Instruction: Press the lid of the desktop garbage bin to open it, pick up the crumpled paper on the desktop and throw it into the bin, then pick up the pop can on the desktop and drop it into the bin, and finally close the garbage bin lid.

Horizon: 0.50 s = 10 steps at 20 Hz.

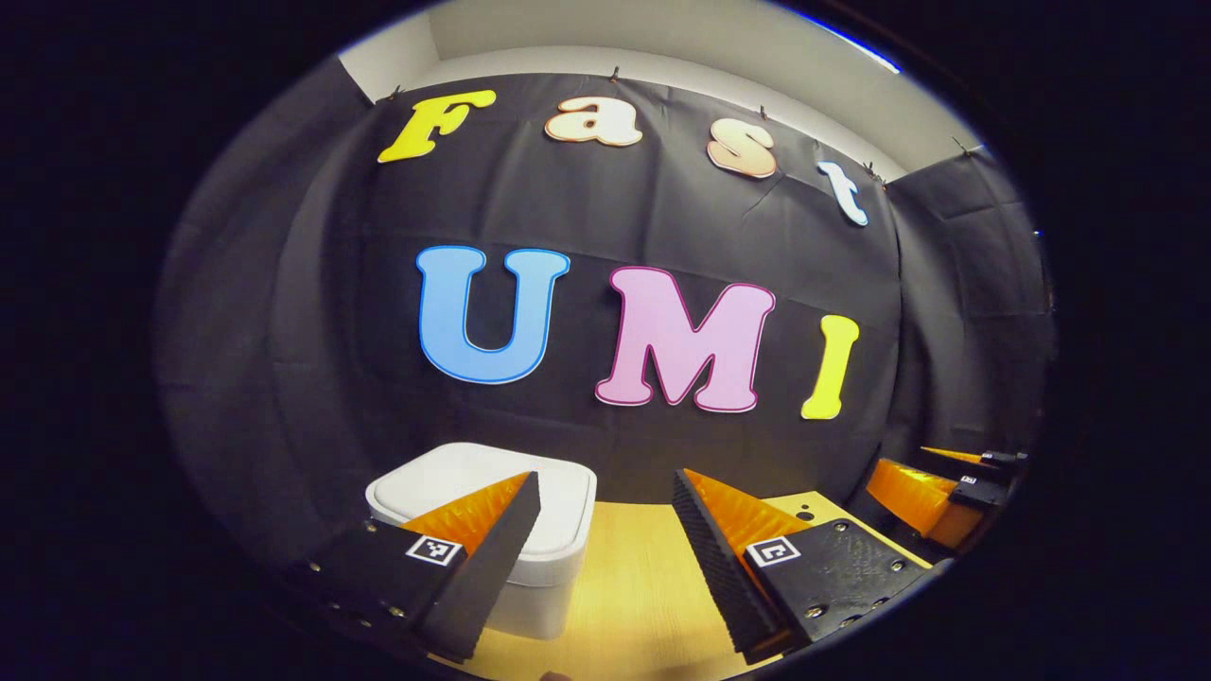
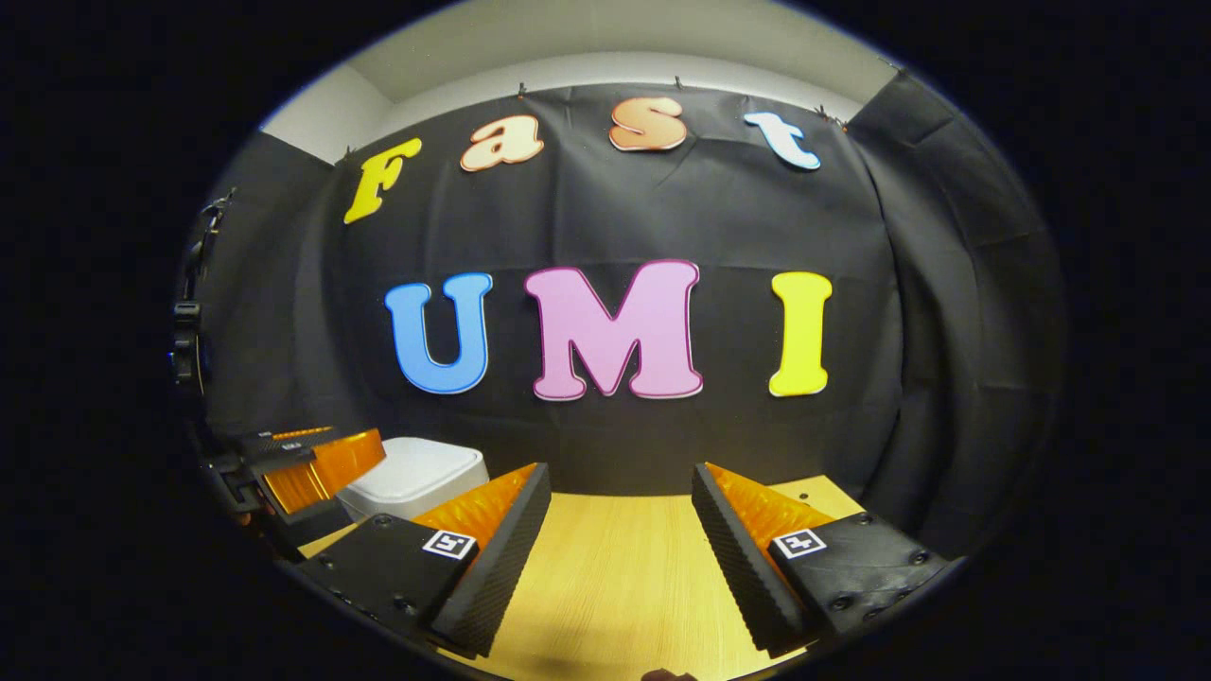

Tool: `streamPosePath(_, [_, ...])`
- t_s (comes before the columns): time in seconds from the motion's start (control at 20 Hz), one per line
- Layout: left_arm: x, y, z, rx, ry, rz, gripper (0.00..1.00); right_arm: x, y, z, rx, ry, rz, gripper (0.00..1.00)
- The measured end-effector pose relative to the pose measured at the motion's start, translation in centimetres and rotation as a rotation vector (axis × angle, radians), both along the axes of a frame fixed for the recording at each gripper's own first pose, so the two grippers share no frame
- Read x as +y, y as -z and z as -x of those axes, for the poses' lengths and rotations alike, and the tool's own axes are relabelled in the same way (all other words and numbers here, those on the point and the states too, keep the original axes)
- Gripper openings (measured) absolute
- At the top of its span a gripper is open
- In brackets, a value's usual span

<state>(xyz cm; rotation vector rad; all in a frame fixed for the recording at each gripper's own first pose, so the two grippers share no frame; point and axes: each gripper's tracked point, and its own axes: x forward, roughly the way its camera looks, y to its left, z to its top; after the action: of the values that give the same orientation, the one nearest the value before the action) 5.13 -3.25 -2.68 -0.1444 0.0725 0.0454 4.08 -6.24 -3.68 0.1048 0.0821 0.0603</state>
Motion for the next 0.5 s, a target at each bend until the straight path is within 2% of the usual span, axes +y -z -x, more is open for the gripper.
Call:
streamPosePath(0.25, [-2.2, 1.3, 0.8, 0.039, -0.020, -0.037, 0.94, -0.5, 0.4, 0.0, -0.059, -0.061, 0.050, 0.98])
streamPosePath(0.35, [-2.7, 1.0, 1.0, 0.037, -0.027, -0.047, 0.94, -0.6, 1.1, 0.1, -0.048, -0.077, 0.046, 0.97])
streamPosePath(0.5, [-3.7, 0.3, 0.9, 0.022, 0.004, -0.065, 0.94, -0.7, 1.8, 0.6, -0.010, -0.074, 0.044, 0.98])
